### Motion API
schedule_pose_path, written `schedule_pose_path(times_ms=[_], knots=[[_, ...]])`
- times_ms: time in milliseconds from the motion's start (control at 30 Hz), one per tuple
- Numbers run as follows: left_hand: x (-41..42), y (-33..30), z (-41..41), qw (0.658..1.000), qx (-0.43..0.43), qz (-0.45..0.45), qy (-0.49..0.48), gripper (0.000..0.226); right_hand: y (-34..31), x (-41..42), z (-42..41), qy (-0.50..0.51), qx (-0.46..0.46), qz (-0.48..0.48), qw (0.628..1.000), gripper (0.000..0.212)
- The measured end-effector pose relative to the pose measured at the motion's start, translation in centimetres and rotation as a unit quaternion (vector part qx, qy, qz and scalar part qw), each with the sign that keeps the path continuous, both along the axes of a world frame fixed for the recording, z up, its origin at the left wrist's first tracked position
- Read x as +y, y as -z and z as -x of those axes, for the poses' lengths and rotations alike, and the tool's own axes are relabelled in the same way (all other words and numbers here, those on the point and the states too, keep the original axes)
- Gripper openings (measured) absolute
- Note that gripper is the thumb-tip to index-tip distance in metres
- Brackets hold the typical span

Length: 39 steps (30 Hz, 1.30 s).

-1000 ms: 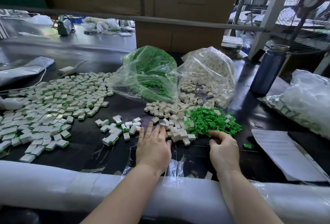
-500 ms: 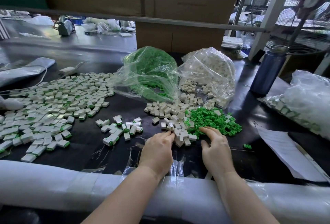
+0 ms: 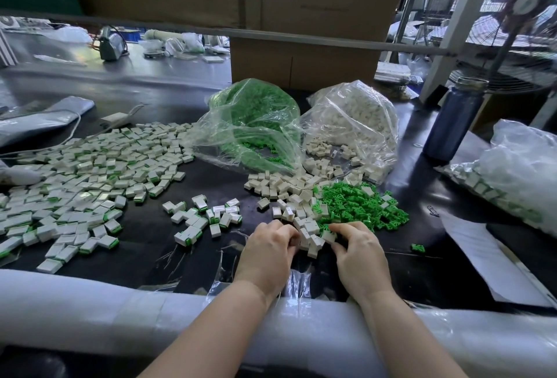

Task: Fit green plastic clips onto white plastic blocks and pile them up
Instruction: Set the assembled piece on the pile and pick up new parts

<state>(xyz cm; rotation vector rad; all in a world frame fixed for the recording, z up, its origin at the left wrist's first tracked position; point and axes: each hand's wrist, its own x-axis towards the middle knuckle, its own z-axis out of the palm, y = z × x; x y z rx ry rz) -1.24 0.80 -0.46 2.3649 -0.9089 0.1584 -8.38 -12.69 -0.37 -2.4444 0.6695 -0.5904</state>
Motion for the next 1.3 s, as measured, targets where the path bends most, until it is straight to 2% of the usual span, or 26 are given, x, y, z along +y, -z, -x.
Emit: schedule_pose_path(times_ms=[100,233,400,633,767,967,1067,1100,1200,1300], knots=[[0.1,-0.1,0.1,1.000,0.009,0.006,-0.005,0.024,0.0,-0.1,-0.1,0.010,0.015,0.005,1.000,0.026],[0.0,-0.5,0.2,0.997,0.040,0.067,-0.026,0.022,0.1,-0.2,-0.2,0.026,0.021,-0.001,0.999,0.024],[0.2,-0.7,0.2,0.989,0.054,0.127,-0.044,0.017,0.3,-0.4,-0.4,0.027,0.048,0.007,0.998,0.044],[0.3,-0.6,-0.1,0.984,0.050,0.166,-0.034,0.018,0.3,-0.2,-0.6,0.054,0.042,0.023,0.997,0.014],[0.2,-0.7,0.2,0.983,0.079,0.168,0.006,0.017,0.2,-0.2,-0.6,0.054,0.035,0.014,0.998,0.006],[0.4,-1.2,0.2,0.949,0.217,0.224,0.037,0.033,0.0,-0.2,-0.5,0.061,0.023,-0.014,0.998,0.016],[0.5,-1.5,0.5,0.911,0.314,0.245,0.109,0.034,0.0,-0.2,-0.4,0.053,0.042,-0.007,0.998,0.021],[0.5,-1.5,0.6,0.908,0.324,0.228,0.134,0.033,0.0,-0.2,-0.5,0.053,0.044,-0.006,0.998,0.021],[0.4,-1.3,0.9,0.936,0.277,0.151,0.156,0.028,-0.1,-0.2,-0.5,0.058,0.037,-0.012,0.998,0.016],[0.2,-1.1,0.7,0.959,0.220,0.139,0.114,0.026,-0.2,-0.2,-0.4,0.061,0.013,-0.028,0.998,0.005]])
